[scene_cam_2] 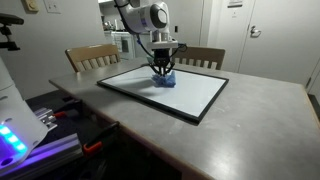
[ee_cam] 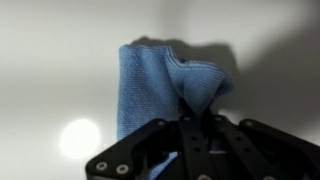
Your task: Use the blue cloth to wipe the whiteboard
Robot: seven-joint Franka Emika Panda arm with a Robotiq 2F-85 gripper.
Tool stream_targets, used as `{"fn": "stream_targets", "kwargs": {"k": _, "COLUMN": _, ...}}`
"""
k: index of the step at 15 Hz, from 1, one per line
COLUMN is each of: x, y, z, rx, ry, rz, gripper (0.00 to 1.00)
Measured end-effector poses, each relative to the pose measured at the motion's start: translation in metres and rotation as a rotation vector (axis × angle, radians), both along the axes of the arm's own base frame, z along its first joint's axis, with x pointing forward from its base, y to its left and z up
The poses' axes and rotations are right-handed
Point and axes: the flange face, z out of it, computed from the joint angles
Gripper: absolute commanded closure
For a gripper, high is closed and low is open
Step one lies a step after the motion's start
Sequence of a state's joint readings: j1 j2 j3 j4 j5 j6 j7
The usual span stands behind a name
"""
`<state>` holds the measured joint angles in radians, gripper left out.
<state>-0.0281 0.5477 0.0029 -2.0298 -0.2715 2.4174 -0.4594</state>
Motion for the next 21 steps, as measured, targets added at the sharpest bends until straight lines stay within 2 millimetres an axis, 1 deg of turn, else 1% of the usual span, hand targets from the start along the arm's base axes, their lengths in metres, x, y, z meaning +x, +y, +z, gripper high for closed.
{"fn": "stream_targets", "kwargs": {"k": 2, "x": 0.006, "y": 0.022, "z": 0.001, "rx": 0.007, "ry": -0.008, "rz": 0.05, "gripper": 0.97}}
{"fn": "stream_targets", "kwargs": {"k": 5, "x": 0.018, "y": 0.069, "z": 0.002, "rx": 0.018, "ry": -0.028, "rz": 0.155, "gripper": 0.97}}
{"fn": "stream_targets", "kwargs": {"k": 7, "x": 0.029, "y": 0.094, "z": 0.001, "rx": 0.019, "ry": -0.043, "rz": 0.221, "gripper": 0.97}}
{"fn": "stream_targets", "kwargs": {"k": 8, "x": 0.035, "y": 0.102, "z": 0.001, "rx": 0.018, "ry": -0.051, "rz": 0.247, "gripper": 0.97}}
{"fn": "stream_targets", "kwargs": {"k": 10, "x": 0.047, "y": 0.11, "z": 0.001, "rx": 0.012, "ry": -0.067, "rz": 0.287, "gripper": 0.97}}
{"fn": "stream_targets", "kwargs": {"k": 12, "x": 0.06, "y": 0.109, "z": 0.001, "rx": 0.008, "ry": -0.082, "rz": 0.305, "gripper": 0.97}}
{"fn": "stream_targets", "kwargs": {"k": 15, "x": 0.079, "y": 0.097, "z": 0.001, "rx": -0.006, "ry": -0.103, "rz": 0.297, "gripper": 0.97}}
{"fn": "stream_targets", "kwargs": {"k": 18, "x": 0.091, "y": 0.072, "z": 0.0, "rx": -0.032, "ry": -0.117, "rz": 0.267, "gripper": 0.97}}
{"fn": "stream_targets", "kwargs": {"k": 21, "x": 0.094, "y": 0.042, "z": -0.001, "rx": -0.058, "ry": -0.117, "rz": 0.229, "gripper": 0.97}}
